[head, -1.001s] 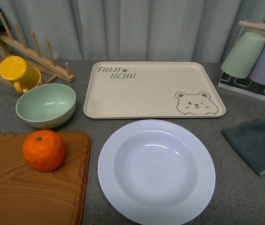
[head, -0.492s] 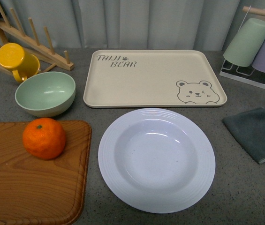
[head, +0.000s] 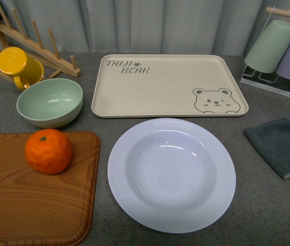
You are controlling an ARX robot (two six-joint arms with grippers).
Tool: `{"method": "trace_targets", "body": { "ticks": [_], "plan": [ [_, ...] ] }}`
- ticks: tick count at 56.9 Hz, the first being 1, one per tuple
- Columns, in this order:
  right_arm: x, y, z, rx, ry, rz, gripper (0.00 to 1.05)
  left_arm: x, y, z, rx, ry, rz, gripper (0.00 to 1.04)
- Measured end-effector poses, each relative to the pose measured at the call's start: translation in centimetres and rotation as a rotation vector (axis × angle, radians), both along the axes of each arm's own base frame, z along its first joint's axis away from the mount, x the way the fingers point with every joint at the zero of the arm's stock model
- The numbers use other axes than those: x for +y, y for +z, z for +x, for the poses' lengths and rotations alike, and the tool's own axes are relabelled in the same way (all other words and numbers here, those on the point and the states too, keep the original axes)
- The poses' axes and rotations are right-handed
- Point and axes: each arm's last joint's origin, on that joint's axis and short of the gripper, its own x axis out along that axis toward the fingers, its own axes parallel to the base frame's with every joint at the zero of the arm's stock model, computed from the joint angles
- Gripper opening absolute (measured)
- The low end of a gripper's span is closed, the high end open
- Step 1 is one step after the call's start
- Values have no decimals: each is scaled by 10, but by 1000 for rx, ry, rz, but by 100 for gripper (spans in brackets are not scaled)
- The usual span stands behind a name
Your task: Place orange and plate with both arms
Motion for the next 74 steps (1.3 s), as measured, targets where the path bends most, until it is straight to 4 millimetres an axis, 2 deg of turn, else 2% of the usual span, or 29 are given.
{"method": "trace_targets", "body": {
  "ticks": [48, 52, 54, 58, 68, 74],
  "plan": [
    [0, 0, 0, 0, 0, 0, 96, 0, 0, 0, 0, 2, 0, 98],
    [0, 0, 0, 0, 0, 0, 96, 0, -3, 3, 169, 202, -56, 98],
    [0, 0, 0, 0, 0, 0, 96, 1, -6, 7, 238, 303, -63, 98],
    [0, 0, 0, 0, 1, 0, 96, 4, -7, 18, 279, 363, -91, 98],
    [0, 0, 0, 0, 1, 0, 96, 11, 14, 71, 272, 298, -158, 98],
    [0, 0, 0, 0, 0, 0, 96, 11, 8, 107, 368, 201, -184, 98]
  ]
}}
